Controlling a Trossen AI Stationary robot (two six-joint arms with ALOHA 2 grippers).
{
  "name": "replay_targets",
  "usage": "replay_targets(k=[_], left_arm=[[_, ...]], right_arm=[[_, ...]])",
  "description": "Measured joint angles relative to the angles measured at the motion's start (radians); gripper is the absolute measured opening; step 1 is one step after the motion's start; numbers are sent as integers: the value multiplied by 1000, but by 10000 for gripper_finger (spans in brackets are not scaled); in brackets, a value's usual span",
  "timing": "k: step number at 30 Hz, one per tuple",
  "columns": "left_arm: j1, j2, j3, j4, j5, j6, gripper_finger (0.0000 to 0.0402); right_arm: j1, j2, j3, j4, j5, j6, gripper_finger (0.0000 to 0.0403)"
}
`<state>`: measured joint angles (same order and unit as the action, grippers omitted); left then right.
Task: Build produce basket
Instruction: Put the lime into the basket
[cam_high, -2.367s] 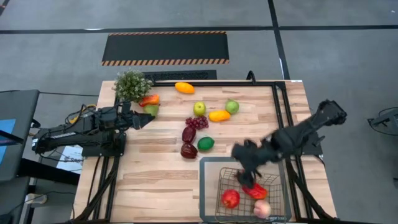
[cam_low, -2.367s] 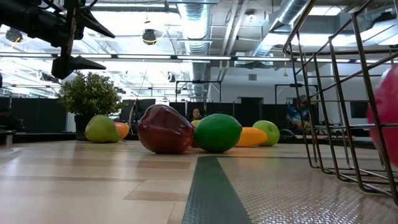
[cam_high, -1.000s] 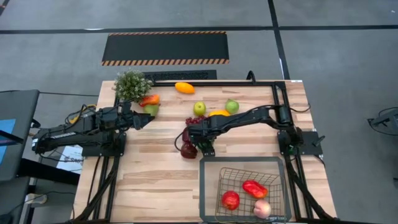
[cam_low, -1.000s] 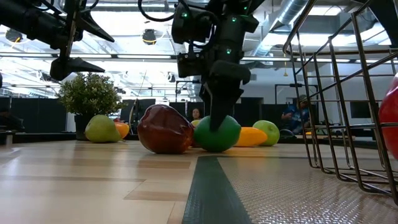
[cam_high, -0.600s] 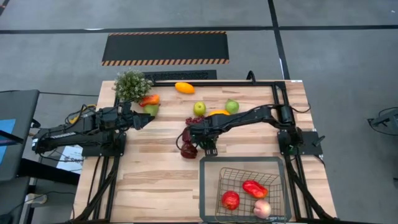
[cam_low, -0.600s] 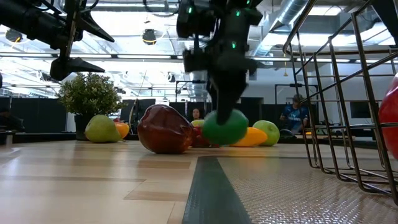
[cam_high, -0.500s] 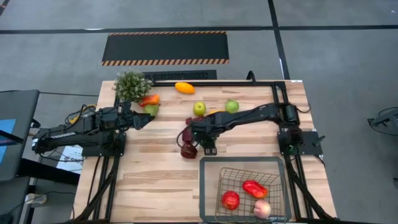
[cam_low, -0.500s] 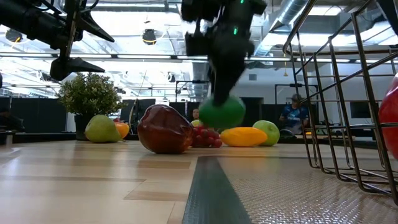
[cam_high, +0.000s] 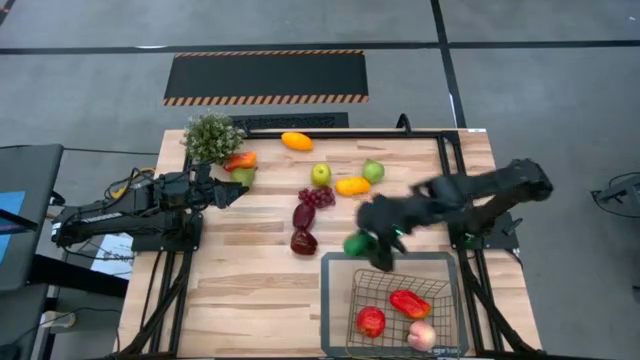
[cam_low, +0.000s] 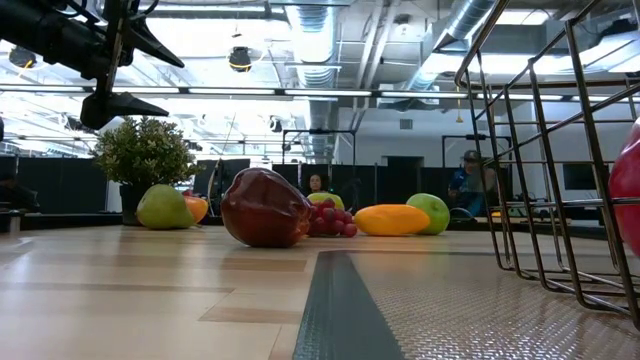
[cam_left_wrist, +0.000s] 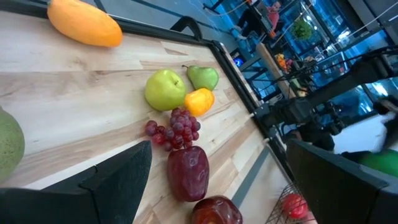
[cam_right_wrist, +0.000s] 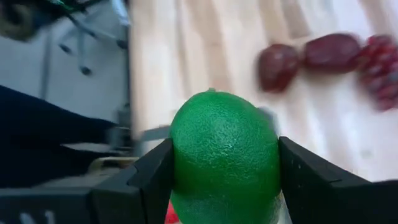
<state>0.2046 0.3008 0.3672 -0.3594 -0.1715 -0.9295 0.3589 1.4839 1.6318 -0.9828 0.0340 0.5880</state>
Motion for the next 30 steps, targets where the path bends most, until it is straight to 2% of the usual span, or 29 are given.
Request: replay_targets(k=[6, 12, 22, 30], left_arm=[[0, 0, 0, -1, 0, -7, 360], [0, 0, 0, -4, 0, -33, 360], [0, 0, 0, -12, 0, -40, 360], [0, 0, 0, -19, 0, -40, 360]], right_arm=[[279, 11, 0, -6, 163, 239, 245], [418, 133, -1, -12, 176, 393, 246], [537, 308, -1, -128, 200, 606, 246], [579, 391, -1, -56, 160, 645, 246]])
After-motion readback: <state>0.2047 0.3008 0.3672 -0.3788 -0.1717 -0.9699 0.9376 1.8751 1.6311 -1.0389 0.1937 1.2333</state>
